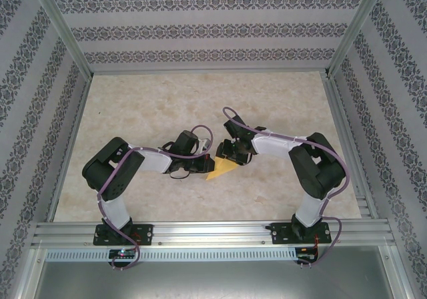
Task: Fold a paper plane with a square sheet of paper (pick it up from the middle)
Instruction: Fourth fold the wing at the center of the table.
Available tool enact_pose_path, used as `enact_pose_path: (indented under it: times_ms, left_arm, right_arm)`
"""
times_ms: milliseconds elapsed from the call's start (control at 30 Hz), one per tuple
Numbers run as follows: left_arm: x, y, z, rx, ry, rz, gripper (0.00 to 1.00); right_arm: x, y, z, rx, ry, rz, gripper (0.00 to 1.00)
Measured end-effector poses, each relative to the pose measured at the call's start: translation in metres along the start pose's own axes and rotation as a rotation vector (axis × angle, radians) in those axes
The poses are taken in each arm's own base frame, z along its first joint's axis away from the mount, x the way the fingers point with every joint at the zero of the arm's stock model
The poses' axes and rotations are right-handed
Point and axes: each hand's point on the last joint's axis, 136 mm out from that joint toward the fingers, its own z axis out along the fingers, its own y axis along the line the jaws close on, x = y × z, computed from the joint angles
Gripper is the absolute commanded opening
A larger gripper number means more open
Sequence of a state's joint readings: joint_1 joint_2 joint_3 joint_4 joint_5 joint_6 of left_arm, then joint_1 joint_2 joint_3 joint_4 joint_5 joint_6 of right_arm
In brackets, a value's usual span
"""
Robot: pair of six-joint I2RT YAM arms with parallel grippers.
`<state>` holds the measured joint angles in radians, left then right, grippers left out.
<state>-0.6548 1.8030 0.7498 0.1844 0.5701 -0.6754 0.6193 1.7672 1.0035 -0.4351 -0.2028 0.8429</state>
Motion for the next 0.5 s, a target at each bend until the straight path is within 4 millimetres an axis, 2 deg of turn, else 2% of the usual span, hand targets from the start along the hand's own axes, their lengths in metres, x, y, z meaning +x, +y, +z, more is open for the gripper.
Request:
enact_pose_path:
  times_ms: [200, 267, 333, 433, 500]
  left_arm:
    - [0.000, 0.000, 0.000, -0.005, 0.006, -0.005, 0.01]
    - [0.000, 0.001, 0.000, -0.006, 0.007, -0.006, 0.01]
    - [0.000, 0.001, 0.000, -0.007, 0.008, -0.006, 0.00]
    - [0.000, 0.001, 0.000, -0.007, 0.008, -0.006, 0.00]
    - [0.000, 0.001, 0.000, -0.008, 0.009, -0.007, 0.00]
  right_arm:
    - [0.000, -0.001, -0.023, -0.014, -0.020, 0.003, 0.46]
    - [-0.004, 0.005, -0.036, -0.049, -0.054, -0.006, 0.39]
    - [-0.005, 0.009, -0.041, -0.082, -0.075, -0.021, 0.26]
    - [-0.001, 0.010, -0.037, -0.116, -0.072, -0.038, 0.13]
    - [0.004, 0.011, -0.031, -0.136, -0.056, -0.051, 0.10]
